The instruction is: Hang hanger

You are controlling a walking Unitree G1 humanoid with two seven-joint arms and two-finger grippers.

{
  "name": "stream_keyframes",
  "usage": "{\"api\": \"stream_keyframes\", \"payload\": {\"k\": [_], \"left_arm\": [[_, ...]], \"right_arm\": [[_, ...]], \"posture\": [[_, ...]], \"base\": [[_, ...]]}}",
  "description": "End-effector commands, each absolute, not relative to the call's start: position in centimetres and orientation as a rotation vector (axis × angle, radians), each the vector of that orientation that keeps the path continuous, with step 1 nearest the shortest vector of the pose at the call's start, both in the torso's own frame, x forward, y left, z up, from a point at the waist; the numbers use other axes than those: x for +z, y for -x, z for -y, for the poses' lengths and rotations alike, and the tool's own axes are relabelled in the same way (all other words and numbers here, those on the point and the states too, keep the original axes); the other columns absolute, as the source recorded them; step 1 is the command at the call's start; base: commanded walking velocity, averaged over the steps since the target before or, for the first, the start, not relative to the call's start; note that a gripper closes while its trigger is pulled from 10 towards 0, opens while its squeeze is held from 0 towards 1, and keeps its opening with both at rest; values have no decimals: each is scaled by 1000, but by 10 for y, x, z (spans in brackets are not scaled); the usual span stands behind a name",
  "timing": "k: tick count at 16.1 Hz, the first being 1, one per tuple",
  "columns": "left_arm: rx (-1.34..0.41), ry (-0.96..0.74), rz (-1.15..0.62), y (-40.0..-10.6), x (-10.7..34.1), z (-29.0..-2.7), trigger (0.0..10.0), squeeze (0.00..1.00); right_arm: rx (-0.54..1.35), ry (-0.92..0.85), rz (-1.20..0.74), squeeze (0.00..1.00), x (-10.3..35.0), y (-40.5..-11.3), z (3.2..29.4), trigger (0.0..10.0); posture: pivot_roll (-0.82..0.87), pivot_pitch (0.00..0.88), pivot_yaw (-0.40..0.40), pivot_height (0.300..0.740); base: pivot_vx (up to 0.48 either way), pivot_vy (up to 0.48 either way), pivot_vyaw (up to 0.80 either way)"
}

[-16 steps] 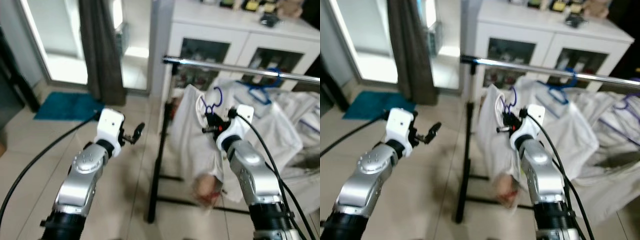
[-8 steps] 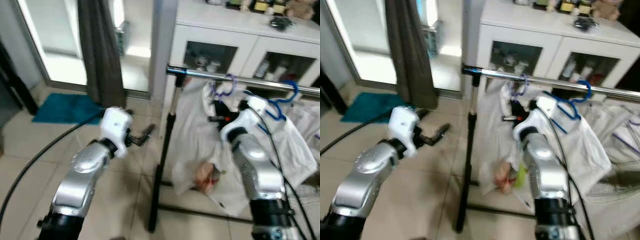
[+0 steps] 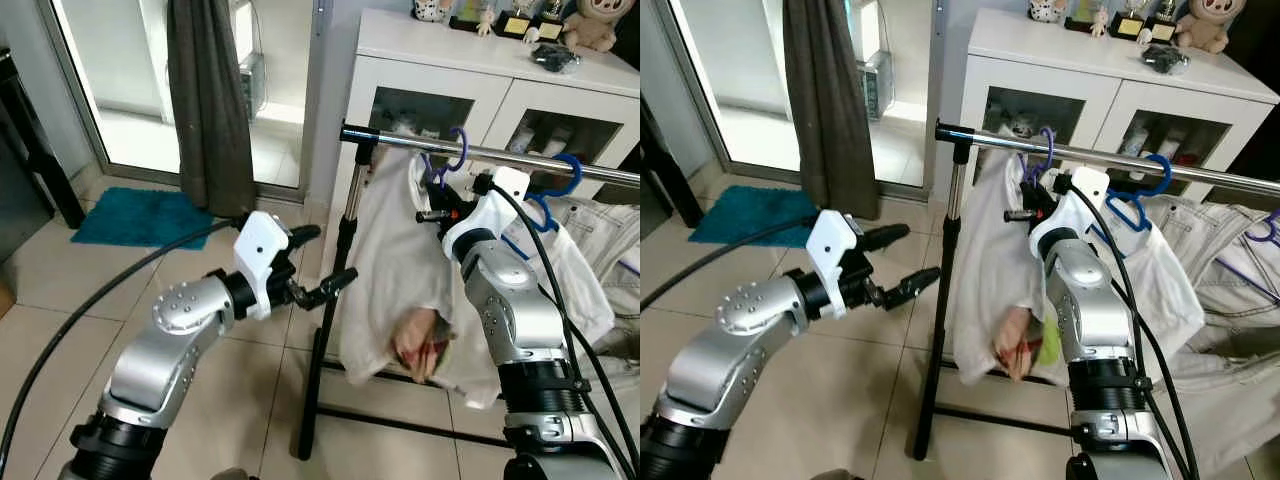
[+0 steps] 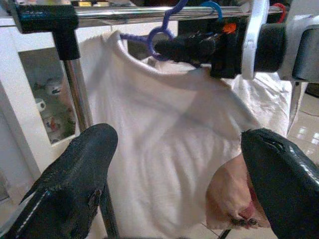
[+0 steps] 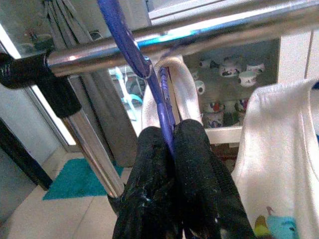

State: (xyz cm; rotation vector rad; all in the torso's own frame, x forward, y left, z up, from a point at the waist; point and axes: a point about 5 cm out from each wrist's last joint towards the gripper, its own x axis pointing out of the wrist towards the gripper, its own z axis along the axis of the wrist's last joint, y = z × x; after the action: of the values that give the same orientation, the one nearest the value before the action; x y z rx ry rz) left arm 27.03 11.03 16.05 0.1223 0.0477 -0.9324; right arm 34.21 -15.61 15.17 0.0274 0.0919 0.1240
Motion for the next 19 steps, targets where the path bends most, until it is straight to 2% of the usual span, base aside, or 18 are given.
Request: {"api": "stream_keyframes", "payload": {"k": [1, 5, 8, 10, 14, 15, 16, 17, 19], "left_arm": [[-971, -134, -41, -270, 166, -105, 10000, 0], [-990, -137, -50, -270, 167, -102, 10000, 0], [-984, -143, -54, -270, 167, -104, 10000, 0], [-983, -145, -56, -270, 167, -104, 10000, 0], [-981, -145, -54, -269, 167, -103, 10000, 0], [-980, -144, -52, -269, 167, -103, 10000, 0], [-980, -144, -52, -269, 167, -103, 10000, 0], [-979, -144, -52, -270, 167, -103, 10000, 0], [-978, -145, -51, -270, 167, -102, 10000, 0]], "right_arm": [[119, 6, -136, 0, 157, -354, 158, 10000], [57, -1, -185, 0, 166, -376, 159, 10000], [77, -19, -172, 0, 175, -389, 150, 10000], [93, -15, -179, 0, 177, -392, 145, 10000], [146, 22, -325, 0, 157, -391, 137, 10000], [145, 7, -355, 855, 150, -389, 140, 10000], [143, 4, -358, 855, 149, -388, 140, 10000], [170, -4, -325, 1000, 151, -388, 141, 10000], [200, 25, -269, 1000, 155, -388, 142, 10000]], "posture": [[-45, 0, -82, 740], [-39, 0, -81, 740], [-32, 0, -89, 740], [-32, 0, -89, 740], [-28, 0, -99, 740], [-28, 0, -99, 740], [-28, 0, -99, 740], [-32, 0, -95, 740], [-32, 0, -95, 740]], "base": [[0, 0, 0], [0, 0, 0], [0, 0, 0], [0, 0, 0], [0, 0, 0], [0, 0, 0], [0, 0, 0], [0, 0, 0], [0, 0, 0]]}}
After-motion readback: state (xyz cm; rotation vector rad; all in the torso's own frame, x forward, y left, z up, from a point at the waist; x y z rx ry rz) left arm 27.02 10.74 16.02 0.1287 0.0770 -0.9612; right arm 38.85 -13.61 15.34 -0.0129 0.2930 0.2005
